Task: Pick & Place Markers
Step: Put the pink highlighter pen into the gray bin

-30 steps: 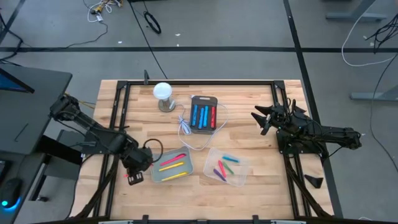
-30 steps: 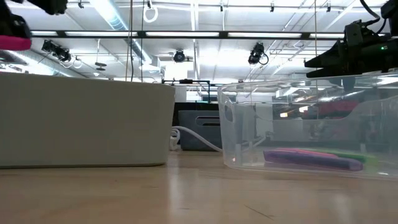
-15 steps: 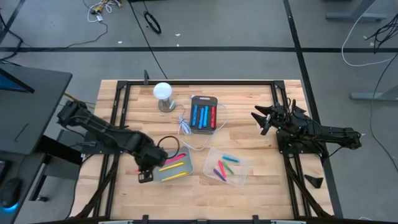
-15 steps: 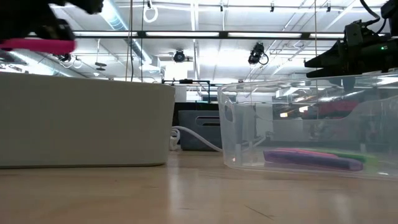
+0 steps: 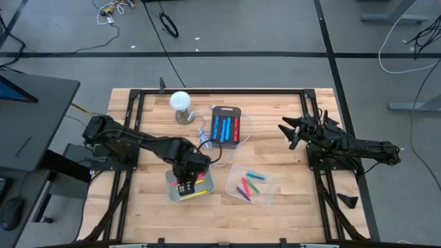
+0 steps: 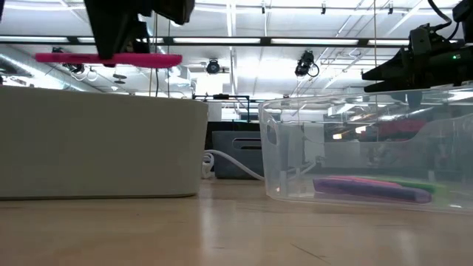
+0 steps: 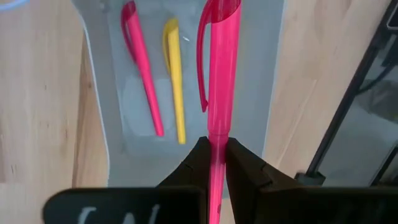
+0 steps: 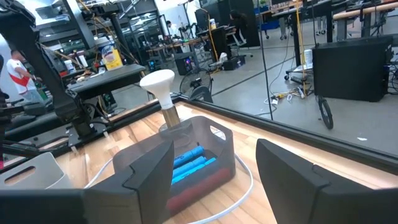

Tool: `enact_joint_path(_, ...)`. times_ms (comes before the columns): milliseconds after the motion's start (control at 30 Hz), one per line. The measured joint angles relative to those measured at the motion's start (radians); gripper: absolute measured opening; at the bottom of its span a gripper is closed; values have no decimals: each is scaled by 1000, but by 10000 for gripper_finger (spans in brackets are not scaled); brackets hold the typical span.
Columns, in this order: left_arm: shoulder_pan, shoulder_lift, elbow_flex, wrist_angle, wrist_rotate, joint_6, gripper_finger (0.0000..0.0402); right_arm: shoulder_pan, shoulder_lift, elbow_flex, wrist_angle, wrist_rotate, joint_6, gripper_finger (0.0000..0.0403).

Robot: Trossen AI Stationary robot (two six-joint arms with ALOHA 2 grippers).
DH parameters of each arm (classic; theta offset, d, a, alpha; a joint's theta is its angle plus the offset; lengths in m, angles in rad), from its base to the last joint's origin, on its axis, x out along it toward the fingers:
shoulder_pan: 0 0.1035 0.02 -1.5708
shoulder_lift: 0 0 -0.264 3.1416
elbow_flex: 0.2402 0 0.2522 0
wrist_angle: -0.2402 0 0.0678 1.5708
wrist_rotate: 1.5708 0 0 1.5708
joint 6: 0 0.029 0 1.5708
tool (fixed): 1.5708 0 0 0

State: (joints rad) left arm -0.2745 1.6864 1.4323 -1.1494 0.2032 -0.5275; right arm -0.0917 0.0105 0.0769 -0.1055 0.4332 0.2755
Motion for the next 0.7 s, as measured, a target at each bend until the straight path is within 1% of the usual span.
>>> enact_joint_path(133, 15, 32, 7, 8, 0, 9, 31, 0, 0, 0, 0, 0, 0, 231)
enact_joint_path(300, 1, 94, -1, 22, -15, 9, 31, 0, 0, 0, 0, 0, 0, 231)
enact_joint_path(600, -15, 178, -4, 156, -18, -7, 31, 0, 0, 0, 0, 0, 0, 231)
enact_joint_path(700, -20, 183, -52, 213, -3, -23, 31, 0, 0, 0, 0, 0, 0, 231)
